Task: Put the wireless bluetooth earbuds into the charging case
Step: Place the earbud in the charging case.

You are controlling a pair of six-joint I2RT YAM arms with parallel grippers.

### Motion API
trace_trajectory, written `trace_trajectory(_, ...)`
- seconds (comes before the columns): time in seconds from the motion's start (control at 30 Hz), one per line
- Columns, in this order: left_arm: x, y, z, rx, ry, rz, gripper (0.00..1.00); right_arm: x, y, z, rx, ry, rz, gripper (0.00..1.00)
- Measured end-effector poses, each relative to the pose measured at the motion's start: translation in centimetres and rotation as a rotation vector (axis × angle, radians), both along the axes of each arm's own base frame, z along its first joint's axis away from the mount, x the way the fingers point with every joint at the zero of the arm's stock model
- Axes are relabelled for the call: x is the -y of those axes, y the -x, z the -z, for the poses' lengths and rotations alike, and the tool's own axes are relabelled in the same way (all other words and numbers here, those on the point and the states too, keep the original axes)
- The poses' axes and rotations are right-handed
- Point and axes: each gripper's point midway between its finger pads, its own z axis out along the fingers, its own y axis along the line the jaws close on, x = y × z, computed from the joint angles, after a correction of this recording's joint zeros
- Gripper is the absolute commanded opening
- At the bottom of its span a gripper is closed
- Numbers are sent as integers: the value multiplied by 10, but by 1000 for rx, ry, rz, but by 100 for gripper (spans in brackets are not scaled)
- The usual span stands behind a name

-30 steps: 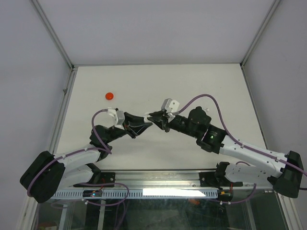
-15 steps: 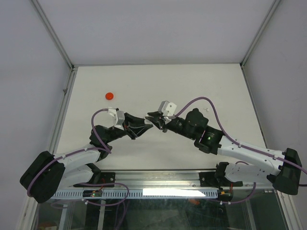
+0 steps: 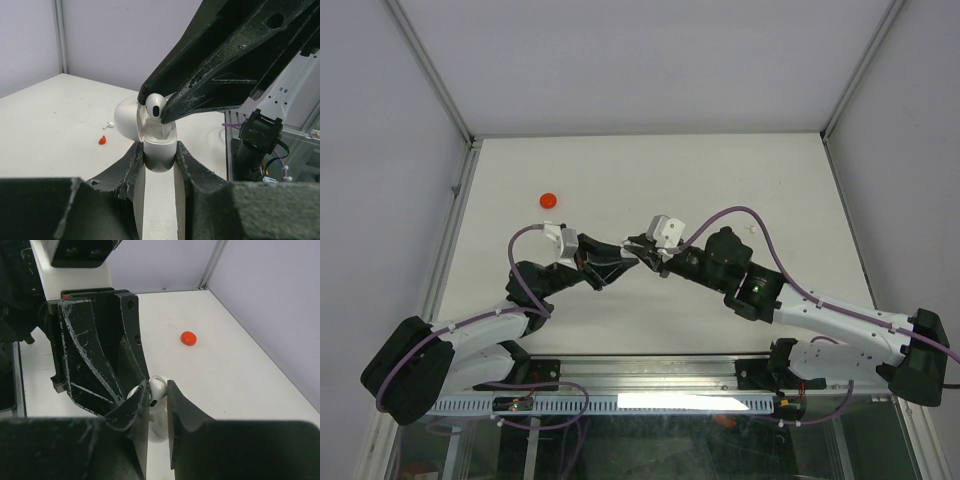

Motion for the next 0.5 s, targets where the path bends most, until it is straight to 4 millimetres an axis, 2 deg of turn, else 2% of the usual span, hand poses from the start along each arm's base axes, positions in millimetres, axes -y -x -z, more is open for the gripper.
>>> trace_trajectory(0.27,1,-4,-8,-25,18,-4,0,-1,2,1,13,13,-20,16)
trace_trajectory(0.5,2,-3,-6,-47,18,3,0,-2,5,2,11,17,-35,35)
